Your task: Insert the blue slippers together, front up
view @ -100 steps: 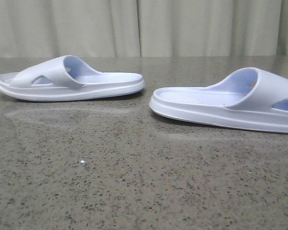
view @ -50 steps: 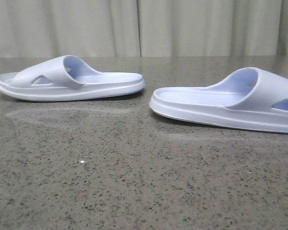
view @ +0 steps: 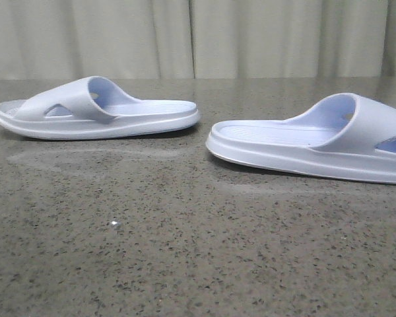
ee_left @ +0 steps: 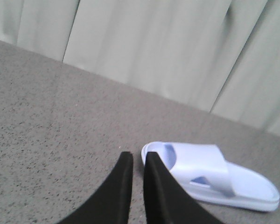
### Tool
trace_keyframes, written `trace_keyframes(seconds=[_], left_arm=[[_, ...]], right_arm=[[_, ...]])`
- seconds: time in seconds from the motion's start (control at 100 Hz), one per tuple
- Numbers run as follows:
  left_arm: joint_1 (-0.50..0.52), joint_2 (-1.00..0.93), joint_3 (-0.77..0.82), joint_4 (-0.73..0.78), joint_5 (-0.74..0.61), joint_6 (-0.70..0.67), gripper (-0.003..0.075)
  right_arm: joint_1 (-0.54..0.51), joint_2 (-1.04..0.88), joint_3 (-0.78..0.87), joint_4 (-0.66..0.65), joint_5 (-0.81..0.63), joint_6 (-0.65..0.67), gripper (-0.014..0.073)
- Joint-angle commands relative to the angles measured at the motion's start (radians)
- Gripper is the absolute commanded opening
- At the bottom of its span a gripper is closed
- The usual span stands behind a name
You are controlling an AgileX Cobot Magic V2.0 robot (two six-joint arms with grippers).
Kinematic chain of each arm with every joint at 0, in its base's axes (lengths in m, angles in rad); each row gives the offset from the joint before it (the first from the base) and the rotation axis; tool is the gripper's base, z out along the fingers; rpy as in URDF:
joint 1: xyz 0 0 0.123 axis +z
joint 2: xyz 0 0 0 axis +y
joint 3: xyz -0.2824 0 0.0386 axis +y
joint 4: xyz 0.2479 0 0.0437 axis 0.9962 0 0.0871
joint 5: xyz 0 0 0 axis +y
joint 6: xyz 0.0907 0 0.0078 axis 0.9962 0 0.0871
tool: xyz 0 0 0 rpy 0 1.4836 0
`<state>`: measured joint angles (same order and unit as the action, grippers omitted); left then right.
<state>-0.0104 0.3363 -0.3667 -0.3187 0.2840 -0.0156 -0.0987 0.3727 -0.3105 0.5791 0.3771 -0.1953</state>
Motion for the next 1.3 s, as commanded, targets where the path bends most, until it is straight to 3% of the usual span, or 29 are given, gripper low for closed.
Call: trace_keyframes(seconds=[0.0,0.2,0.27,0.4,0.49,0.74,0.87,1.13,1.29], left_arm=[[0.004,0.135,-0.113,0.055,0.036,-0.006,0.0015],[0.000,0.333,-0.197,0.032,0.120,0.047,0.0040],[-0.004,0.365,-0.204,-0.049,0.123,0.123,0.0113],[-0.018,0.408,-0.218,-0.182,0.108,0.205,0.0341],[-0.018,0.445,-0.239,-0.203,0.108,0.205,0.0434],[-0.018,0.533,-0.298,-0.210,0.117,0.217,0.0435],[-0.018,0.558,-0.314,-0.210,0.128,0.229,0.0435],[-0.018,0.562,-0.316,-0.224,0.120,0.252,0.0435],[-0.018,0.562,-0.316,-0.226,0.112,0.253,0.0435]], right_arm=[[-0.009,0.138,-0.109,-0.024,-0.004,-0.004,-0.0078],[-0.009,0.349,-0.226,-0.024,0.102,-0.043,-0.0037],[-0.009,0.379,-0.249,-0.024,0.137,-0.049,0.0048],[-0.009,0.426,-0.274,-0.022,0.164,-0.049,0.0280],[-0.009,0.457,-0.286,-0.022,0.142,-0.060,0.0318],[-0.011,0.644,-0.378,-0.022,0.169,-0.081,0.0318],[-0.078,0.714,-0.401,0.005,0.212,-0.101,0.0318],[-0.345,0.787,-0.401,0.397,0.480,-0.474,0.0318],[-0.378,0.867,-0.401,0.446,0.552,-0.537,0.0318]])
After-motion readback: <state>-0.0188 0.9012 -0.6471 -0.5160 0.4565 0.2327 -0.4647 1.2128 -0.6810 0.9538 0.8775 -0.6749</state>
